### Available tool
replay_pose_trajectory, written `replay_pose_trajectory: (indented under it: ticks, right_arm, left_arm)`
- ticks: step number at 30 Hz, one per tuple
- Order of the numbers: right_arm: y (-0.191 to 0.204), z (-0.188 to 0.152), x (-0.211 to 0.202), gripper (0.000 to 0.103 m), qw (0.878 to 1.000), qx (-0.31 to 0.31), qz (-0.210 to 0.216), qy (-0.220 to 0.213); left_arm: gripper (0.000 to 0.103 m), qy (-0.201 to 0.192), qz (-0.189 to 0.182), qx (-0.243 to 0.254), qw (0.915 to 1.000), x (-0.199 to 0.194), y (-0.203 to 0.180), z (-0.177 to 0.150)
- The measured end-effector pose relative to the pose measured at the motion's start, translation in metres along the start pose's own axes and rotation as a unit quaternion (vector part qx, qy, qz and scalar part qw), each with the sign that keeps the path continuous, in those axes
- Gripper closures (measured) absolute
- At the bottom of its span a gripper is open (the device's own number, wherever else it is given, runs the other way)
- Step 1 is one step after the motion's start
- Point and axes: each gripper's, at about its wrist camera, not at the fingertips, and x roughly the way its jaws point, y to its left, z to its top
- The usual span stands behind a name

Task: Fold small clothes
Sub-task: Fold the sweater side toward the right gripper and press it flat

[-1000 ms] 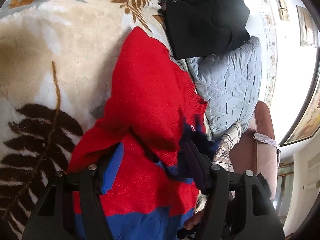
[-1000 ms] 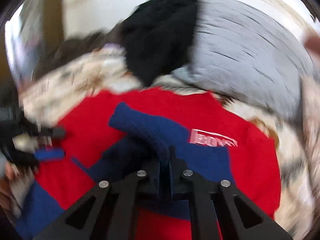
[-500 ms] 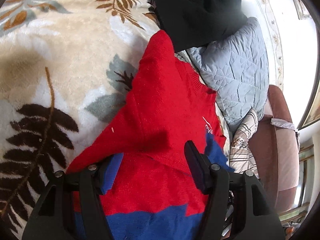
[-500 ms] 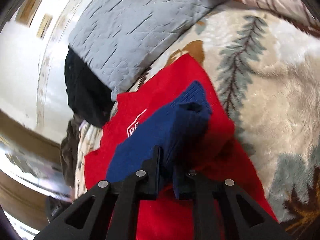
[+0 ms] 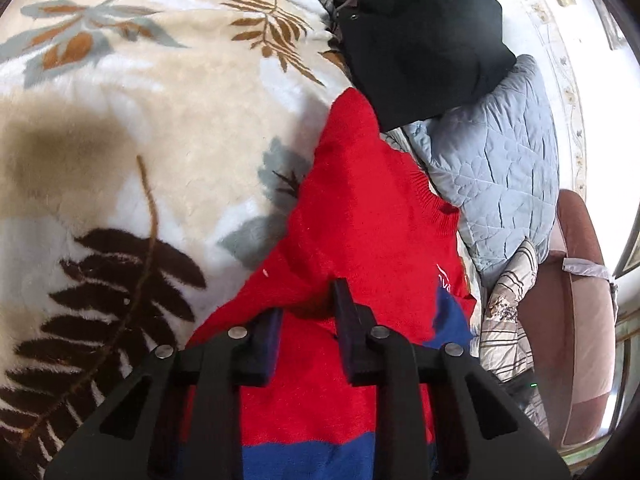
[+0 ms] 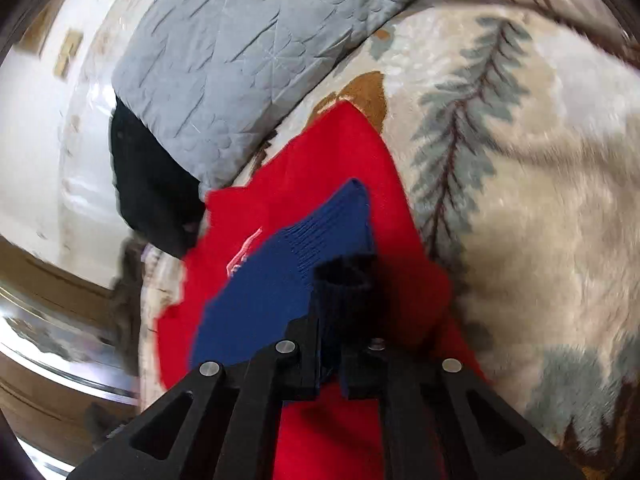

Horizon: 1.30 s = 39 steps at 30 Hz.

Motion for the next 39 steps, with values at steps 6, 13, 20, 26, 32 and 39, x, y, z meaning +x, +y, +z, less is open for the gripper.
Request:
replay_pose_trajectory:
  ticks: [6, 13, 20, 26, 32, 39]
  right_arm:
    - [0.003, 0.011, -0.056, 0.091, 0.994, -0.009, 0.001, -0.106]
    - [0.024, 0.004, -0.042, 0.091, 0.993, -0.089, 0.029, -0.075]
    - [0.001, -0.005, 0.001, 0.1, 0.998, -0.061, -0.031, 0.007]
    - [-0.003, -0.004, 0.0, 0.099, 0.998, -0.059, -0.025, 0.01]
    - [0.001, -0.007, -0.002, 0.099, 0.997, -0.07, -0.03, 0.014]
    - [0.011, -0.025, -0.023, 0.093, 0.991, -0.111, -0.067, 0.022]
  left_arm:
    - [0.079, -0.005, -0.043, 0.022, 0.9988, -0.027, -0.016, -0.015]
    - [0.052, -0.047, -0.023, 0.128, 0.9904, -0.031, -0.053, -0.023]
    - [0.045, 0.0, 0.069, 0.136, 0.9882, 0.01, -0.041, -0.019]
    - [0.035, 0.0, 0.071, 0.154, 0.9855, 0.012, -0.045, -0.024]
    - [0.031, -0.004, 0.077, 0.173, 0.9819, 0.016, -0.052, -0.029]
    - [0.03, 0.007, 0.079, 0.172, 0.9819, 0.009, -0.051, -0.04]
